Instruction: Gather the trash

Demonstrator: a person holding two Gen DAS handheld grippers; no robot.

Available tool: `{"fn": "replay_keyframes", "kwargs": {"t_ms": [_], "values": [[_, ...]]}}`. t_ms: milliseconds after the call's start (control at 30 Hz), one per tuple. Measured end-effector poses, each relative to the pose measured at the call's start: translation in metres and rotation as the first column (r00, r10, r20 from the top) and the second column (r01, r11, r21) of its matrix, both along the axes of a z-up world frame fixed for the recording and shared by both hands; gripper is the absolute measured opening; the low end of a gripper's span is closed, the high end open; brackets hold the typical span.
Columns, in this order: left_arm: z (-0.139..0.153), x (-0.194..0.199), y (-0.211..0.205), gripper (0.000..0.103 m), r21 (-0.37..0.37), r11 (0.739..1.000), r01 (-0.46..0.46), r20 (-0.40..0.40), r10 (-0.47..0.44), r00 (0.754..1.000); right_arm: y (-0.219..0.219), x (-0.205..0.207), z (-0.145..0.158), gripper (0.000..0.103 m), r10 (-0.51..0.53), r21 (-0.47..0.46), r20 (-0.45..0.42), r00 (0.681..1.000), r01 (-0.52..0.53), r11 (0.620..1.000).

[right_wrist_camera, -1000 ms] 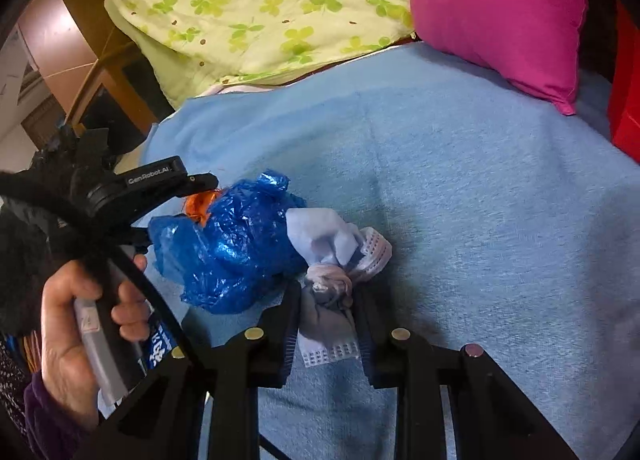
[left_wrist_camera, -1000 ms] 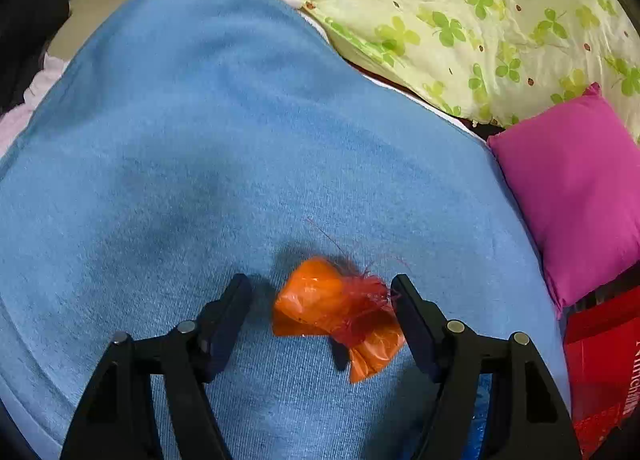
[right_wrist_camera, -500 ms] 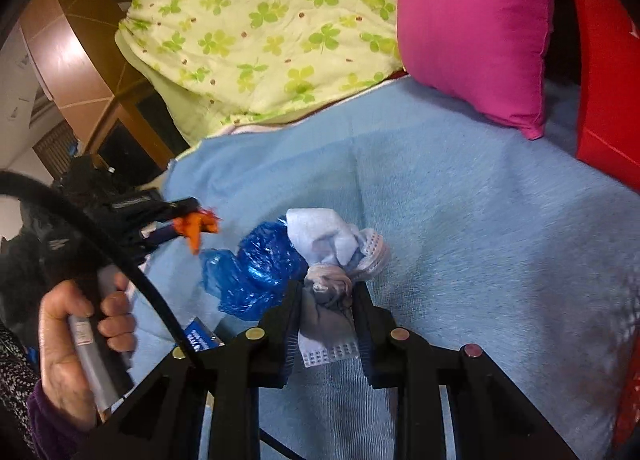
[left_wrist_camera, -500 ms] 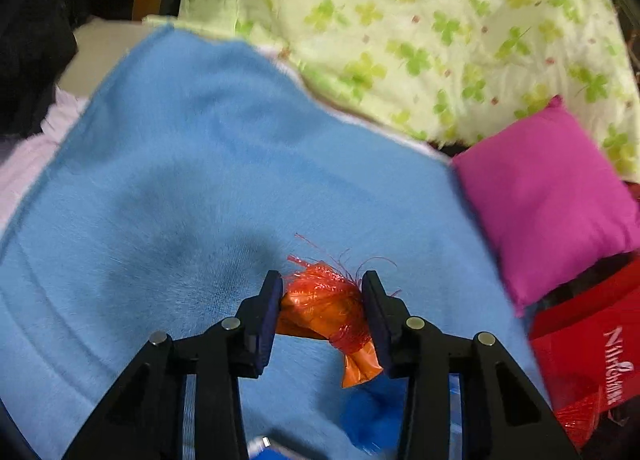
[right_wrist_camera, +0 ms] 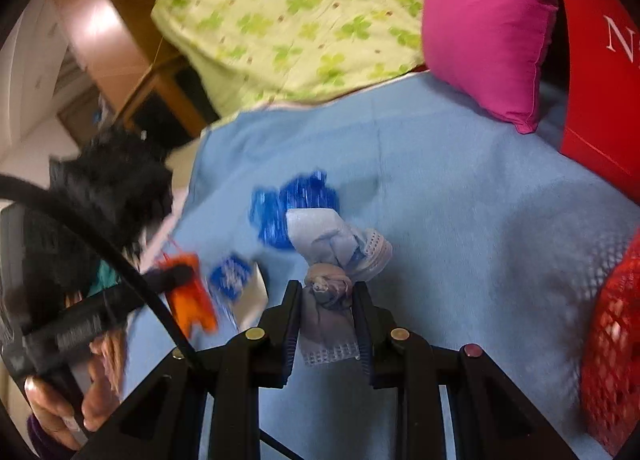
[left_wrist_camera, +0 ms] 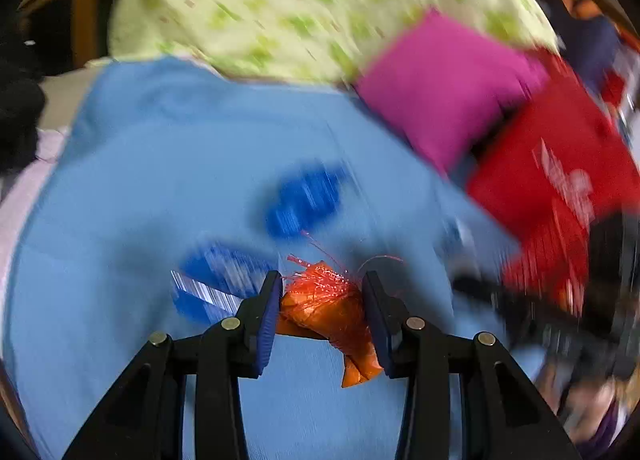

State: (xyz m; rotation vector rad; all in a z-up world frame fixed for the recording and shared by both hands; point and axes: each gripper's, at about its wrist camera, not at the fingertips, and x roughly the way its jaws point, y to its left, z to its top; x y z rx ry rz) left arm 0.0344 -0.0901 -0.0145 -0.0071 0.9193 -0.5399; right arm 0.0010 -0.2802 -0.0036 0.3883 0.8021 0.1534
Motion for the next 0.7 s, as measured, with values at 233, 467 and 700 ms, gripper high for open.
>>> {"fn": "replay_keyframes", "kwargs": {"t_ms": [233, 467, 700], "values": [[-0.052, -0.029, -0.003, 0.043, 0.110, 0.992, 0.067, -0.134, -0.052, 0.990, 0.011, -0.037, -0.035, 0.027, 0.046, -0.030, -0.122, 0.991, -0.050, 0.998], [-0.063, -0.018, 0.004, 0.054, 0.125, 0.992, 0.034, -0.174, -0.011, 0.985, 0.027, -0.030, -0.059, 0.028, 0.067, -0.037, -0.208, 0.976, -0.076, 0.996], [-0.046, -0.020, 0.017, 0.069, 0.100, 0.995, -0.005, -0.116, 0.017, 0.993, 0.024, -0.022, -0.054, 0.031, 0.071, 0.041, -0.199, 0.977, -0.064, 0.997]]}}
